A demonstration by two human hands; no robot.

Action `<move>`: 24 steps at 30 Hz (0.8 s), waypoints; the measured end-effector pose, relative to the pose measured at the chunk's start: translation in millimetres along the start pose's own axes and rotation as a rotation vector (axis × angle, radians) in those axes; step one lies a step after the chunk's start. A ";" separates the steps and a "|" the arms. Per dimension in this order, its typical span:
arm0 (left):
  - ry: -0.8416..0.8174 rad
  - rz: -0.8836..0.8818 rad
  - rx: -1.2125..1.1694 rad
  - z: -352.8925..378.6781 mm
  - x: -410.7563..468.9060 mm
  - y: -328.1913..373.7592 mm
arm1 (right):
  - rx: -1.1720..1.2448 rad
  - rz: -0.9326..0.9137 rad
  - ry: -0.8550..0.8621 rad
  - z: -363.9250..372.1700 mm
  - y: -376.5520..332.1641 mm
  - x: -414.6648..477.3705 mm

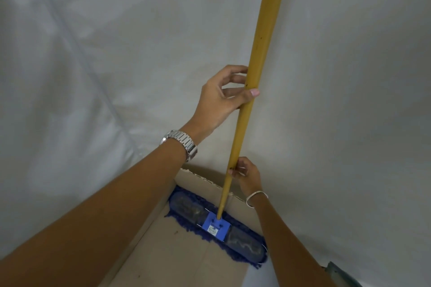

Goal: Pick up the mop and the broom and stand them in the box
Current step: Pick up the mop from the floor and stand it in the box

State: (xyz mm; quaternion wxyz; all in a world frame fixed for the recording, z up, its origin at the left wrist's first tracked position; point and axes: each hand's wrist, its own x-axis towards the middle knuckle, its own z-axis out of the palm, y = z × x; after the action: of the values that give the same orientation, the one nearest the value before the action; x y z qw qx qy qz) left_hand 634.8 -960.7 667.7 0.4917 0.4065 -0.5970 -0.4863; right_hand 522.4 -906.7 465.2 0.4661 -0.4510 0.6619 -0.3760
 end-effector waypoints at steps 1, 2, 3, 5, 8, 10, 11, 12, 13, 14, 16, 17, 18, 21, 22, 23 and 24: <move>0.033 0.021 0.024 0.3 -1.1 0.4 | -0.009 0.003 0.006 0.2 -0.2 0.2; 0.063 0.045 0.053 -1.0 -2.6 0.2 | -0.026 0.006 0.009 1.1 -0.1 0.5; 0.086 0.072 0.083 -3.5 -3.7 0.1 | -0.052 0.010 0.012 2.4 0.3 1.0; 0.121 0.103 0.124 -8.6 -5.8 0.5 | -0.115 0.042 0.020 3.0 0.3 0.1; 0.150 0.106 0.144 -13.0 -11.6 4.3 | -0.142 0.092 0.065 1.1 -4.5 -6.3; 0.161 0.099 0.156 -15.0 -19.7 7.5 | -0.118 0.119 0.085 -1.5 -6.7 -15.2; 0.163 0.091 0.163 -16.5 -26.4 10.7 | -0.112 0.129 0.083 -4.2 -9.1 -23.0; 0.164 0.076 0.167 -18.6 -34.9 11.9 | -0.111 0.142 0.075 -7.4 -8.3 -32.0; 0.158 0.055 0.167 -21.4 -44.3 14.3 | -0.104 0.143 0.072 -12.1 -9.2 -42.2; 0.146 0.028 0.170 -24.4 -54.5 15.5 | -0.099 0.145 0.071 -17.7 -9.4 -53.0; 0.108 -0.022 0.207 -32.3 -75.3 16.8 | -0.115 0.131 0.094 -29.3 -12.7 -75.8; 0.086 -0.038 0.240 -37.2 -85.3 17.7 | -0.138 0.115 0.122 -36.0 -15.4 -87.3; 0.061 -0.049 0.277 -41.4 -96.3 22.4 | -0.159 0.097 0.157 -44.6 -20.8 -102.2; 0.013 -0.038 0.409 -53.2 -132.0 36.1 | -0.268 0.019 0.236 -69.4 -42.3 -151.1; -0.005 -0.015 0.479 -54.9 -146.8 43.8 | -0.315 -0.018 0.275 -79.4 -49.0 -170.6; -0.020 0.015 0.565 -55.4 -160.9 50.1 | -0.382 -0.055 0.311 -88.2 -56.9 -189.6; -0.037 0.046 0.649 -53.7 -176.0 58.5 | -0.461 -0.078 0.334 -97.3 -63.6 -209.6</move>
State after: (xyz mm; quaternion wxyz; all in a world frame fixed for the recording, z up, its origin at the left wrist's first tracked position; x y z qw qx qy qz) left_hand 719.8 -789.4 693.6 0.3366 0.5197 -0.7386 -0.2668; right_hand 478.3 -720.4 609.4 0.2209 -0.5018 0.7798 -0.3023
